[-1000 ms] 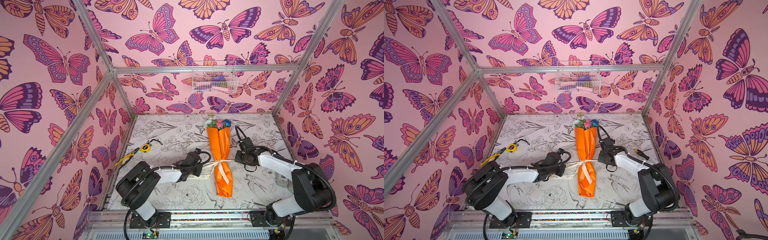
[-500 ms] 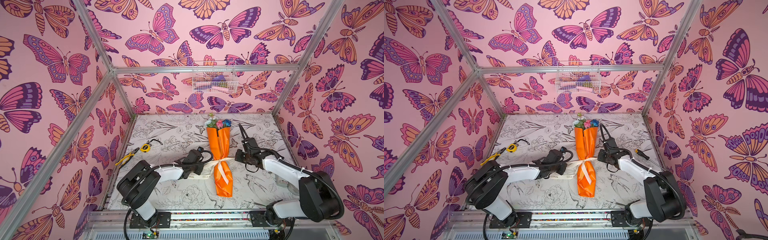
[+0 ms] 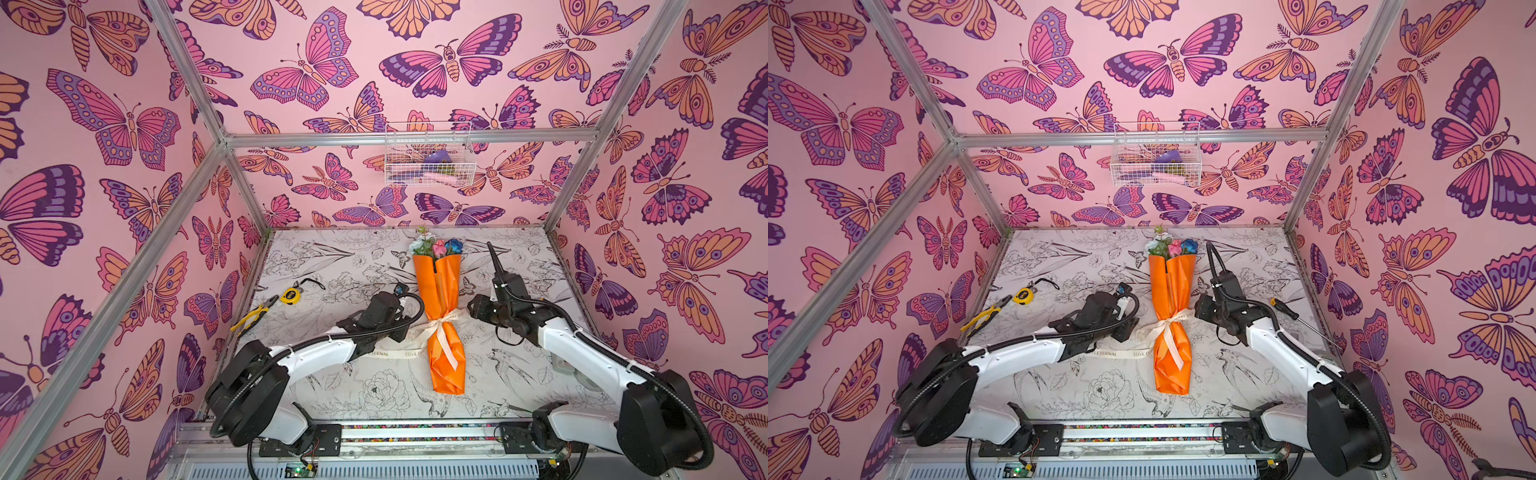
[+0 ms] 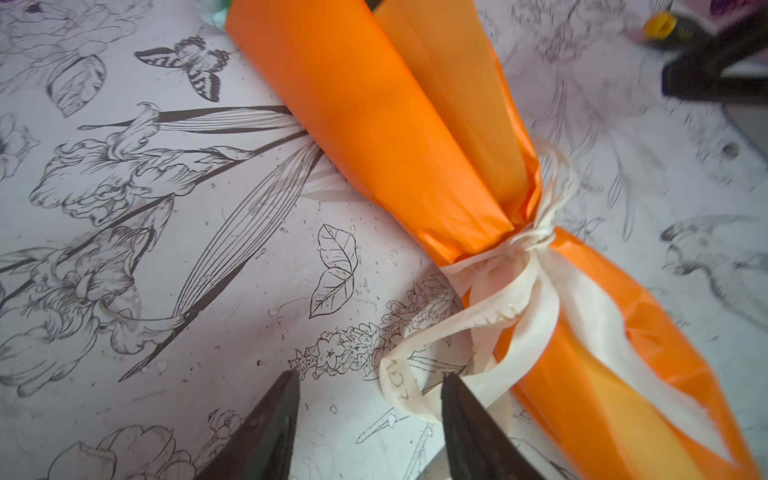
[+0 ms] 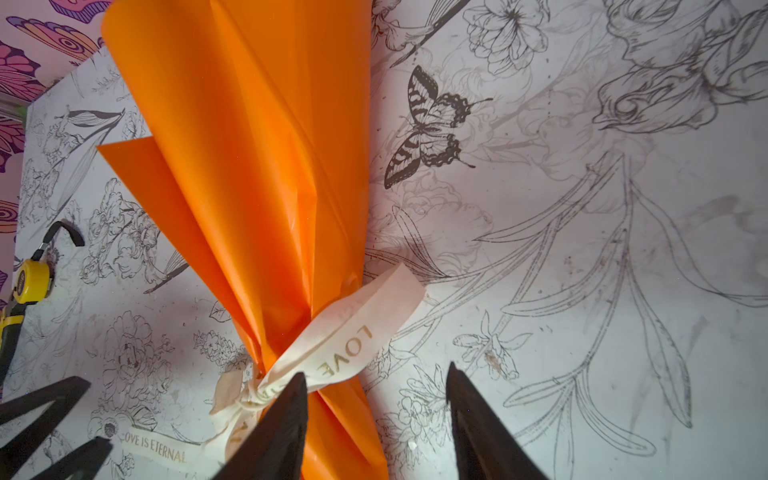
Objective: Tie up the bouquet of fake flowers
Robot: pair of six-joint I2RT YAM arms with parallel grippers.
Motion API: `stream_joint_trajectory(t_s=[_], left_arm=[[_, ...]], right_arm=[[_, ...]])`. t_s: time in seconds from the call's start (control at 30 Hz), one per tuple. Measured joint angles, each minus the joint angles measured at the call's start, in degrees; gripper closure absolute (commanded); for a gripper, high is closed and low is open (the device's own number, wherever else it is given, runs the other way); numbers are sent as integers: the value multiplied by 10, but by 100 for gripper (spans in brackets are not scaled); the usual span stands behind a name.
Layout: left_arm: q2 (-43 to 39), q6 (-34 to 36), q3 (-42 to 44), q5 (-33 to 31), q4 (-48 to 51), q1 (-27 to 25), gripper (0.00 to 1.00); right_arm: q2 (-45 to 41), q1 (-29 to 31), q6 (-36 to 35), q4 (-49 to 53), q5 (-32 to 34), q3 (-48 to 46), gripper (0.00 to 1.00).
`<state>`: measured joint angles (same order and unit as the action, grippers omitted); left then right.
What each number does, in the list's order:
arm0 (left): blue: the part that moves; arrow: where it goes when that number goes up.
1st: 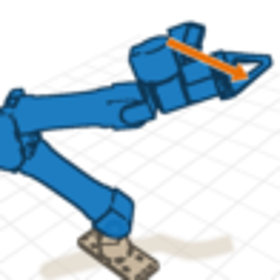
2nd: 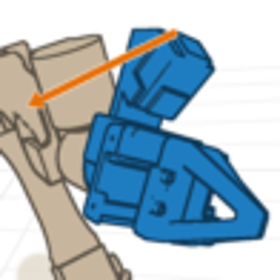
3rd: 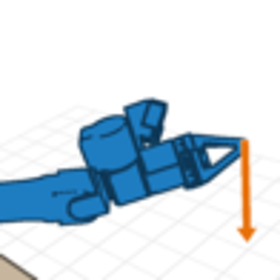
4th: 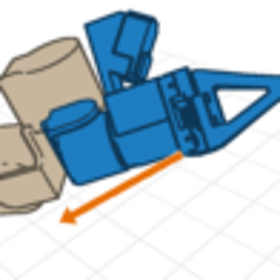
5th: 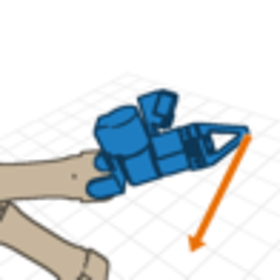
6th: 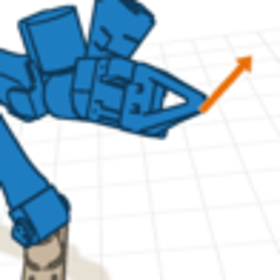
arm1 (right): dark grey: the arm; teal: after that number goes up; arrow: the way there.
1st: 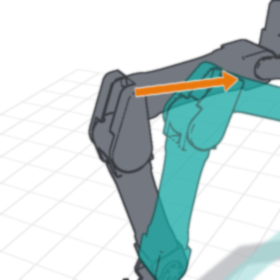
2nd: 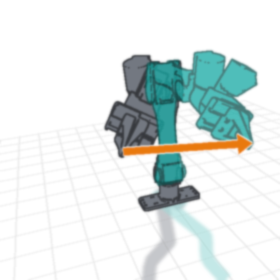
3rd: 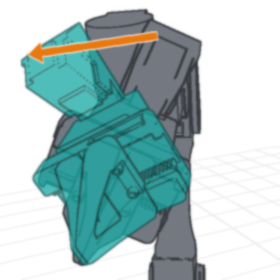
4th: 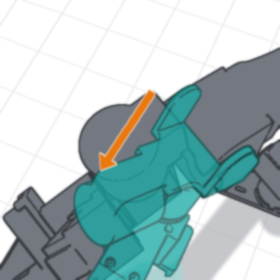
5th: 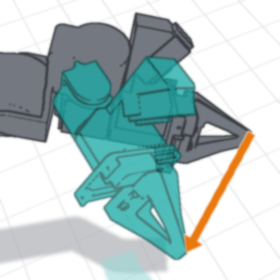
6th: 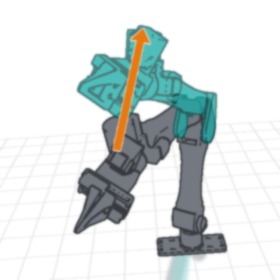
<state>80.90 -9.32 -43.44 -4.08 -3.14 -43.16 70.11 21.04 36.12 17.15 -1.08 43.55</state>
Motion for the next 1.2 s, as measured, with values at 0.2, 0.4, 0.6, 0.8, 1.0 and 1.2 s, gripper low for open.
stream_joint_trajectory(t_s=[0.2, 0.4, 0.6, 0.8, 1.0, 1.2], left_arm=[[-110, 8, 0, -78, 66, 1, 0], [-248, -1, 0, -181, 133, 41, 1], [-348, -9, 48, -254, 153, 142, 1], [-395, 33, 188, -272, 66, 251, 1], [-333, 83, 292, -195, -86, 352, 1], [-218, 97, 332, -79, -262, 433, 1]], right_arm=[[-92, 0, -3, 72, 47, 11, 20], [-213, 0, -17, 123, 142, 10, 1], [-286, 0, -70, 117, 246, -30, 1], [-271, -1, -175, 30, 305, -126, 1], [-215, -10, -288, -157, 325, -205, 1], [-160, -58, -346, -305, 315, -246, 1]])
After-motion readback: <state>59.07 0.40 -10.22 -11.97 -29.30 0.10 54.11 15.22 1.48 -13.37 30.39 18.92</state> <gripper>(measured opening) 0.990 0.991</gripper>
